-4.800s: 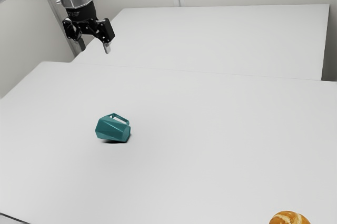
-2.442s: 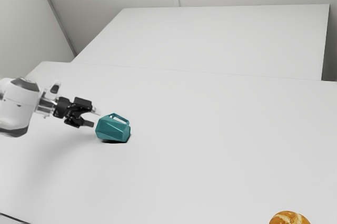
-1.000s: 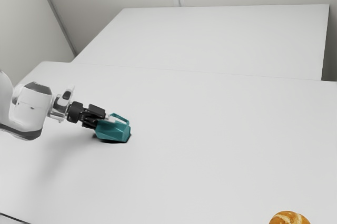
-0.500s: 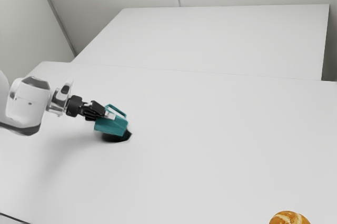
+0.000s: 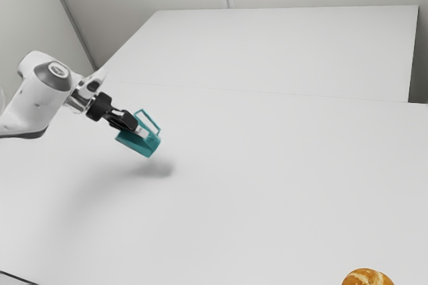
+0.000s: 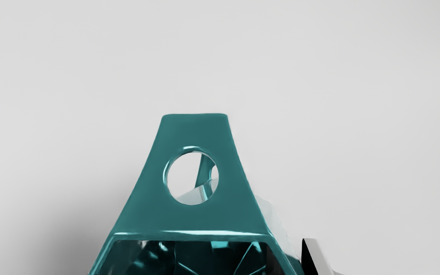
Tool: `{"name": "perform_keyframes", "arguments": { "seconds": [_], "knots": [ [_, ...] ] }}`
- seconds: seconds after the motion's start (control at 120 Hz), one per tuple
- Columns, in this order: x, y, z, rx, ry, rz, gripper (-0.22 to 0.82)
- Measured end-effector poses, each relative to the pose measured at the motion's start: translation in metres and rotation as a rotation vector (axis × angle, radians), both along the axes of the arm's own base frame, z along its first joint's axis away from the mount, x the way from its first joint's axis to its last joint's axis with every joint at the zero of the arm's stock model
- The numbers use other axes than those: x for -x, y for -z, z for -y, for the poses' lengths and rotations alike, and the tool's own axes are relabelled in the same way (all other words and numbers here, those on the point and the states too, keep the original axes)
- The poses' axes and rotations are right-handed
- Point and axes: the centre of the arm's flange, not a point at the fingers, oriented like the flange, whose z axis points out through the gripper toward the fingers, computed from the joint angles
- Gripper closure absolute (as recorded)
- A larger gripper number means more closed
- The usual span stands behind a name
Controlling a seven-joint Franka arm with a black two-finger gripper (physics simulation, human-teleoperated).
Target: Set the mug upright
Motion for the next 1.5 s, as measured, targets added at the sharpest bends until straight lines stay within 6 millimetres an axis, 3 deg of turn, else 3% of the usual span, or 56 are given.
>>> {"name": "perform_keyframes", "arguments": {
  "seconds": [0.083,0.233,0.483,0.767,0.958,1.5],
  "knots": [
    [0.003,-0.02,0.007,-0.108,0.034,-0.01,0.77],
    [0.005,-0.033,0.022,-0.279,0.074,-0.062,0.78],
    [0.001,-0.05,0.09,-0.499,0.122,-0.102,0.78],
    [0.024,-0.07,0.128,-0.611,0.03,-0.104,0.78],
    [0.04,-0.053,0.147,-0.664,-0.018,-0.135,0.78],
    [0.05,-0.003,0.166,-0.691,-0.183,-0.195,0.78]
  ]
}}
